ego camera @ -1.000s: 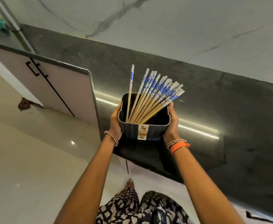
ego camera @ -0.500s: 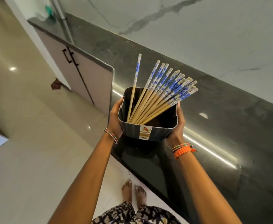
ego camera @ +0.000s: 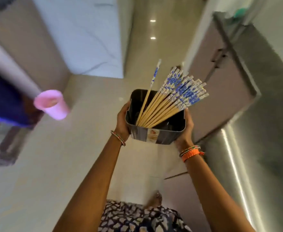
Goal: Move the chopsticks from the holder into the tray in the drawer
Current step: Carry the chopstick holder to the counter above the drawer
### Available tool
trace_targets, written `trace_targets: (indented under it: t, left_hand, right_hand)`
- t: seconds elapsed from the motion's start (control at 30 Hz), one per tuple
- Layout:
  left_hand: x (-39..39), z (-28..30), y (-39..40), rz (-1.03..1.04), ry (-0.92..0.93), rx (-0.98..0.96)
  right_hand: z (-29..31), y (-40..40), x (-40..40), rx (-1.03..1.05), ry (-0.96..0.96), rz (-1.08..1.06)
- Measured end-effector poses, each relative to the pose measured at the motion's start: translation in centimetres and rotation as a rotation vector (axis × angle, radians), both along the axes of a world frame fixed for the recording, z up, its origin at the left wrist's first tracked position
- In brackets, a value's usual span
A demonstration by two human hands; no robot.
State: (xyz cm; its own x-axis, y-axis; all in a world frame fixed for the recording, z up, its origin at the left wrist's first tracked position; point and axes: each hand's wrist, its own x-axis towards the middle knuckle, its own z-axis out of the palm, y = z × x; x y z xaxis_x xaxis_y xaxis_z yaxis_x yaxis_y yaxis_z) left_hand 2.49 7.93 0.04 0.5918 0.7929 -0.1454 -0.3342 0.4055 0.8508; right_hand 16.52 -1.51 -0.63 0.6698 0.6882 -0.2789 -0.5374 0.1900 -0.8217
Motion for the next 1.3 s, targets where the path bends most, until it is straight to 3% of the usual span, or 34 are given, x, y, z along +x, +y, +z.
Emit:
trace_targets:
  t: [0.17, 0.3, 0.47, 0.6, 0.7, 0.9, 1.07, 1.13, 1.3]
  left_hand:
    - [-16.5, -0.4, 4.6, 0.288, -0.117, -0.131]
    - [-29.5, -1.5, 6.6, 0.672, -0.118, -0.164]
    - [-44.4, -1.1, 5.2, 1.067, -0.029, -0.108]
    - [-53.2, -1.6, 2.9, 1.350, 0.099, -0.047]
    - [-59.3, -1.9, 2.3, 1.485, 0.083, -0.045]
    - [-71.4, -3.0, 5.4, 1.608, 0.181, -0.063]
    - [-82.7, -2.1, 10.4, 1.487, 0.364, -0.369]
    - [-86.5, -1.4, 12.1, 1.450, 0.366, -0.440]
    - [-95.6, -0.6, 15.9, 1.548, 0.299, -0.356]
  right_hand:
    - [-1.0, 9.8, -14.9, -0.024, 0.062, 0.397]
    - [-1.9, 15.7, -28.0, -0.002, 0.109, 0.634]
    - [-1.2, 19.5, -43.1, -0.082, -0.020, 0.913]
    - [-0.5, 21.0, -53.6, -0.049, 0.099, 1.129]
    - [-0.3, 21.7, -61.0, -0.025, 0.153, 1.296]
    - [-1.7, 26.8, -74.9, -0.024, 0.180, 1.405]
    - [-2.2, 33.2, -86.1, -0.127, -0.007, 1.433]
    - [-2.0, 35.2, -90.4, -0.108, 0.009, 1.430]
    - [-0.9, 39.3, -100.8, -0.004, -0.035, 1.526]
